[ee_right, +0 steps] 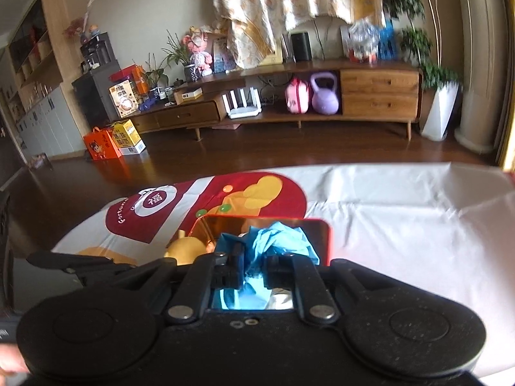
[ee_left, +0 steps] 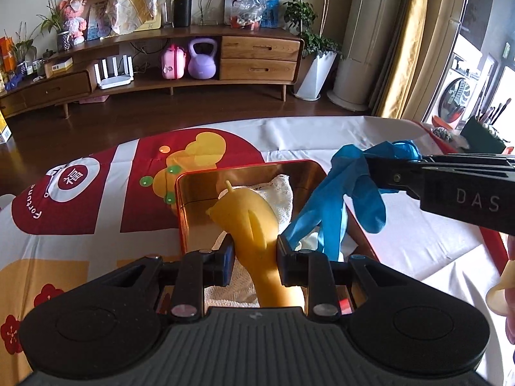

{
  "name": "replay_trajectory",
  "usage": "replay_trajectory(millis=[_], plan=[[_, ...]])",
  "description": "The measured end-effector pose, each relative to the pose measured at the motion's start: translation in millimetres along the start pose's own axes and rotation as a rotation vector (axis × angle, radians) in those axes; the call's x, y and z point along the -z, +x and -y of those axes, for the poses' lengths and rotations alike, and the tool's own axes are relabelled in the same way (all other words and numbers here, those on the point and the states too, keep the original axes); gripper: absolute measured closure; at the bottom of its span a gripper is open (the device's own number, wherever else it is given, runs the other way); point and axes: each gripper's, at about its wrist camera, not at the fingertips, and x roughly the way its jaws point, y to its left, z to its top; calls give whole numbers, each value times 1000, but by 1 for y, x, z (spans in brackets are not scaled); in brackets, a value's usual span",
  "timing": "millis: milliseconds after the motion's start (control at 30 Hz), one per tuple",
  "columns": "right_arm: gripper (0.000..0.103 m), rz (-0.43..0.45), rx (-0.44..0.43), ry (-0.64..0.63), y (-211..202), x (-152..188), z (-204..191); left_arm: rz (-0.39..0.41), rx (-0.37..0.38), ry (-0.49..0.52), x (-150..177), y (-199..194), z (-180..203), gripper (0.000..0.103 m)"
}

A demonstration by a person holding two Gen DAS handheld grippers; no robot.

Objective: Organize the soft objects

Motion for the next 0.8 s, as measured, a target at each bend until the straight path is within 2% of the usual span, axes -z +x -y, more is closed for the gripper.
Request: replay_trajectory(millis=[167, 400, 800], plan=[[91, -28, -37, 59, 23, 6, 8, -24, -9, 14, 1, 20, -1, 77], [90, -82, 5, 68, 48, 19, 16, -55, -13, 36, 4, 43, 0, 77], [83, -141, 55, -51, 58, 43, 11, -106, -21, 25, 11, 72, -7, 77]])
